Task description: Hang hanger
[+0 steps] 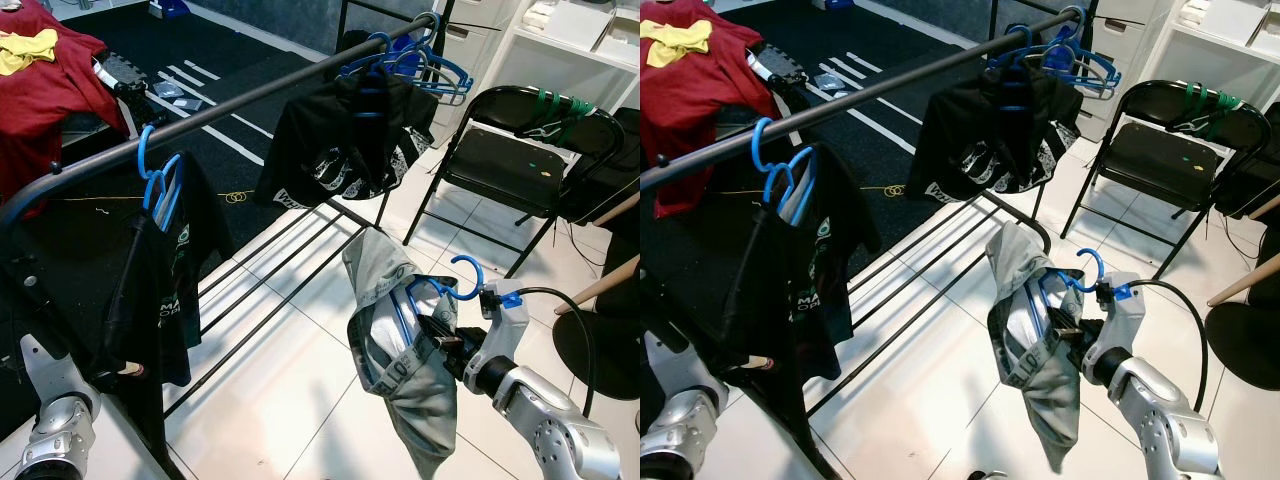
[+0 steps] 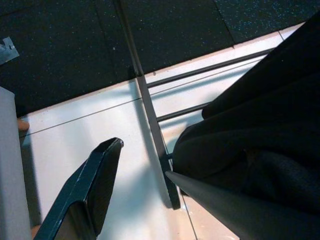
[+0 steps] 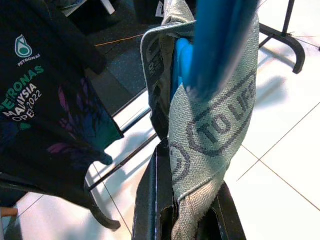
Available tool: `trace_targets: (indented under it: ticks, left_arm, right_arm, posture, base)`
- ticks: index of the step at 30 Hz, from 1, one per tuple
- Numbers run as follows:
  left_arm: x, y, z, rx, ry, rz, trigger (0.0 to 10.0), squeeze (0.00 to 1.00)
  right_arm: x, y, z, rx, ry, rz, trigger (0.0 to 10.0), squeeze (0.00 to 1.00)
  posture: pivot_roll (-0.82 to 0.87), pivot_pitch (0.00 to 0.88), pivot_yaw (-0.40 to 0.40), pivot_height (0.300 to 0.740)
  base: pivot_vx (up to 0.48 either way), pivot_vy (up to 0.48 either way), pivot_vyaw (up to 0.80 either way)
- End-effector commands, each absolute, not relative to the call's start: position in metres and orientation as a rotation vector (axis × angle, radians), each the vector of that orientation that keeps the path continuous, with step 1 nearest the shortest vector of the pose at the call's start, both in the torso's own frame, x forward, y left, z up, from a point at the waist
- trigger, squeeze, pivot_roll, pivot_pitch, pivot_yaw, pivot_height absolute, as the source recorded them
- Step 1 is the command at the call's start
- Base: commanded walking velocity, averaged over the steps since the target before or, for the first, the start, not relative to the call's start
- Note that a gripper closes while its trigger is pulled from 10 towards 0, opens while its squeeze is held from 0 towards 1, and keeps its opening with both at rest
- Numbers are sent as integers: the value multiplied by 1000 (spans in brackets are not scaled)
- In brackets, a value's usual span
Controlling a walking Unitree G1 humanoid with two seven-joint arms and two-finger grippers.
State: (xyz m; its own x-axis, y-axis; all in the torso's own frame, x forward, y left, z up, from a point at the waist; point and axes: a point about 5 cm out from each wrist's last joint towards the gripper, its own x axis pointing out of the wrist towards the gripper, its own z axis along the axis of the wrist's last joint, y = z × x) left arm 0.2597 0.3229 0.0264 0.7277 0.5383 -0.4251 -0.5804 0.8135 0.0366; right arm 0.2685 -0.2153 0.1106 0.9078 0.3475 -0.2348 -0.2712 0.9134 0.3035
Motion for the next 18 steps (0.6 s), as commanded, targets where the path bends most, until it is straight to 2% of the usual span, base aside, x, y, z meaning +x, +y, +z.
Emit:
trace_targets:
  ticks: [1, 12, 14, 18]
  left_arm:
    - [251, 348, 39, 80, 429, 709, 10000, 0]
    - [236, 340, 13, 1, 572, 716, 10000, 0]
    - [234, 331, 2, -19, 659, 643, 10000, 0]
    - [236, 326, 0, -11, 700, 596, 10000, 0]
  right_arm:
    - [266, -219, 111, 256, 296, 318, 10000, 0]
    - [265, -219, 111, 257, 297, 319, 10000, 0]
    - [265, -220, 111, 256, 299, 316, 10000, 0]
    - [264, -219, 111, 256, 300, 316, 10000, 0]
  posture:
    - [-34, 199, 39, 740]
    - [-35, 199, 41, 740]
    - [-34, 201, 42, 740]
    - [-33, 202, 42, 740]
  base:
    - [0, 0, 0]
    - [0, 0, 0]
    - [0, 0, 0]
    - [0, 0, 0]
